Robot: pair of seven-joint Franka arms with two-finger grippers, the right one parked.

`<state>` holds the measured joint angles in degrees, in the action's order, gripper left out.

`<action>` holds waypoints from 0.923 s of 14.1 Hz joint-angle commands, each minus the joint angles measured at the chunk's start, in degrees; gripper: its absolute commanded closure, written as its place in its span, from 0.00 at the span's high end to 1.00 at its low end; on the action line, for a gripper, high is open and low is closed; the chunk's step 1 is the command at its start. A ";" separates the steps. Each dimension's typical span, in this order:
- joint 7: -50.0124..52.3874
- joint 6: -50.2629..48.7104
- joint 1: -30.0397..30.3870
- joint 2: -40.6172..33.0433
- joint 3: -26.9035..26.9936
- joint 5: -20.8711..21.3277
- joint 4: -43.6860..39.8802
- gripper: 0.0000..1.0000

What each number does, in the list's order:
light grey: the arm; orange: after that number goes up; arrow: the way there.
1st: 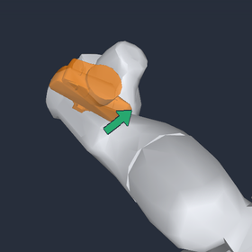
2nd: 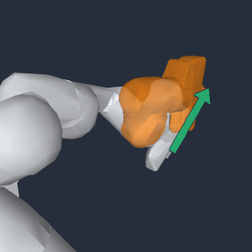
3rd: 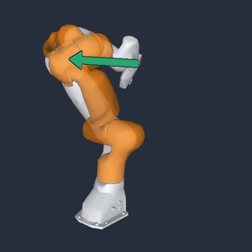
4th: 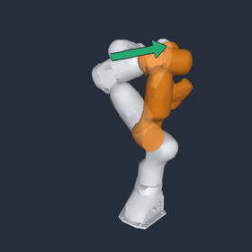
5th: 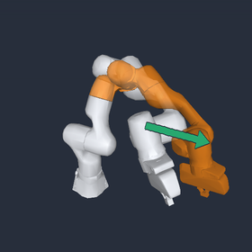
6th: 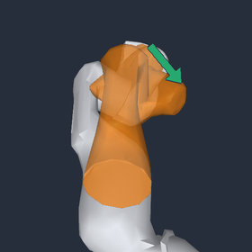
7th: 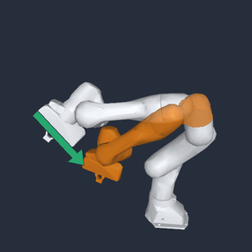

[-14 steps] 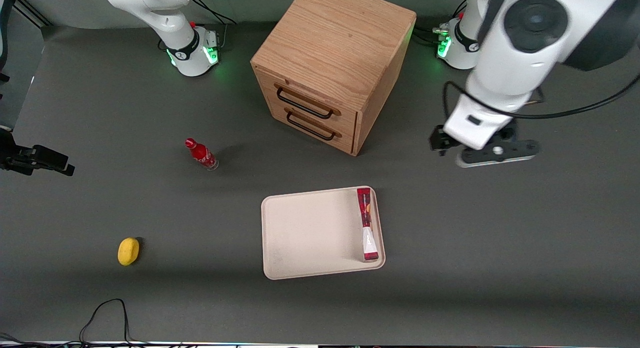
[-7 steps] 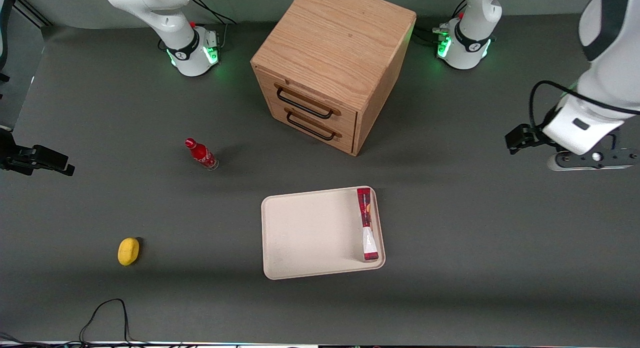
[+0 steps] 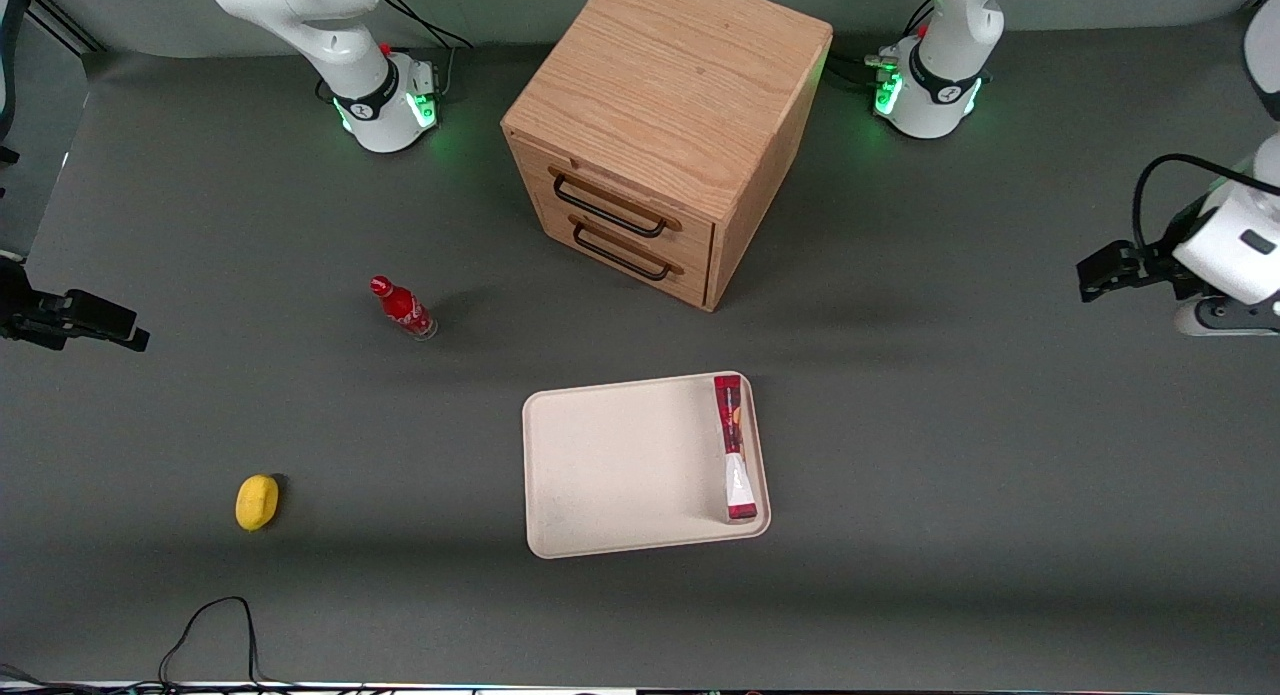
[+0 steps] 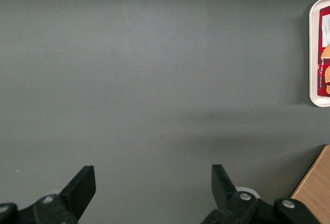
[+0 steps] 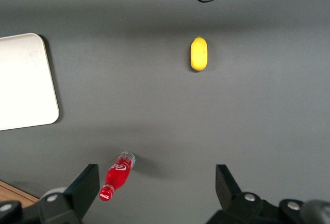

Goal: Place red cookie box on tray

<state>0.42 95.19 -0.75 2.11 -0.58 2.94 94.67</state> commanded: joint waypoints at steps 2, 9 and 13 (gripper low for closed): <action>-2.27 0.00 -3.64 -0.62 4.18 -1.09 -1.06 1.00; -2.09 -4.22 -3.73 0.18 4.01 -1.18 -2.92 1.00; -2.09 -4.66 -3.20 0.36 4.01 -3.20 -3.36 1.00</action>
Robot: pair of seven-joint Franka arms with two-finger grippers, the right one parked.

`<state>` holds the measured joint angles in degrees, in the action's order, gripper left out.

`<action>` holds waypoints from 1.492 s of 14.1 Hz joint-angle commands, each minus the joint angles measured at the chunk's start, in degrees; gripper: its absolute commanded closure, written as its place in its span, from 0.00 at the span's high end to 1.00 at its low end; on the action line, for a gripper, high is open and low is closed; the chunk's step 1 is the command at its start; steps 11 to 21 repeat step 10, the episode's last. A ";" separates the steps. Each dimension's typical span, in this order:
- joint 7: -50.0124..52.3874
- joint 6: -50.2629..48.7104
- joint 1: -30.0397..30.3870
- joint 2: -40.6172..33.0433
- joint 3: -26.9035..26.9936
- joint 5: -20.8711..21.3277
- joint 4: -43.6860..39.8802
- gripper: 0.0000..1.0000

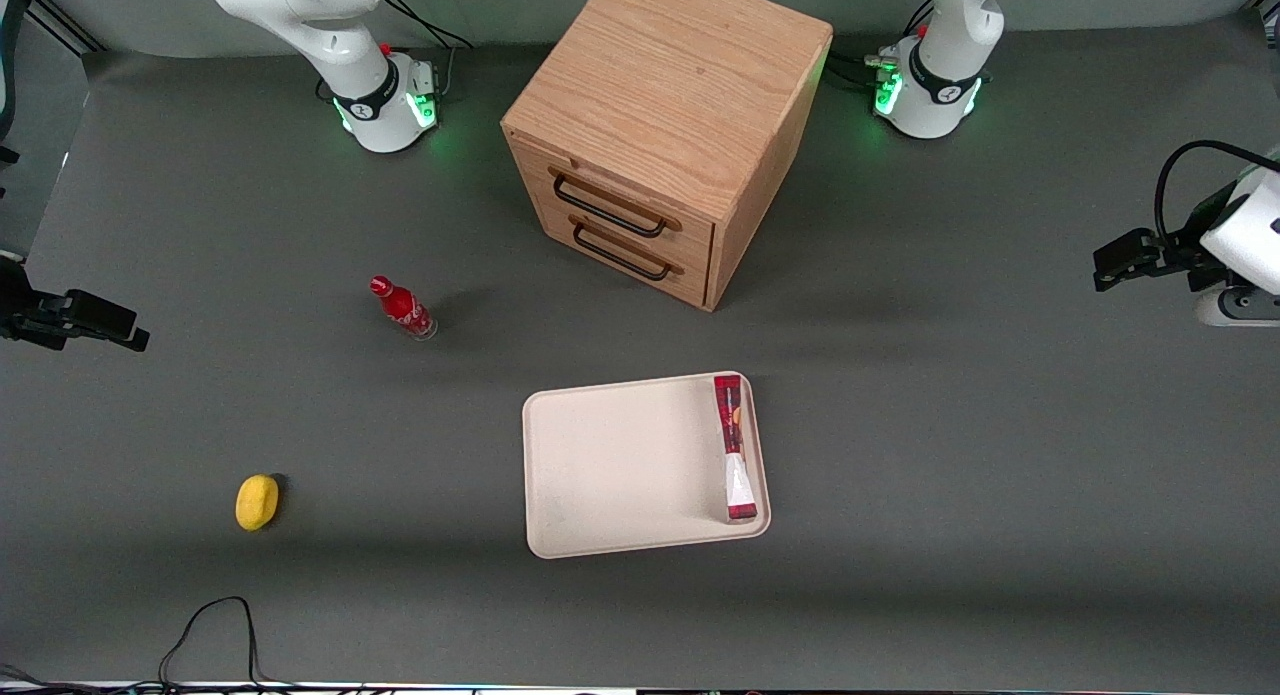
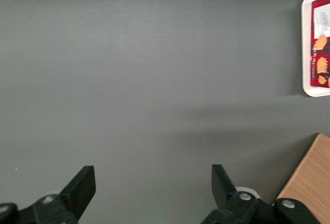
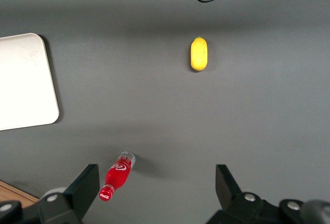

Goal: Place red cookie box on tray

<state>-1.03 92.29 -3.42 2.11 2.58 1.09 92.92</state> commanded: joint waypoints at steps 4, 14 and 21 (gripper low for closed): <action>-2.48 -1.76 -0.10 0.62 0.85 -1.36 -1.69 1.00; -3.63 -1.85 -0.36 0.79 0.85 -1.36 -1.69 1.00; -3.63 -1.85 -0.36 0.79 0.85 -1.36 -1.69 1.00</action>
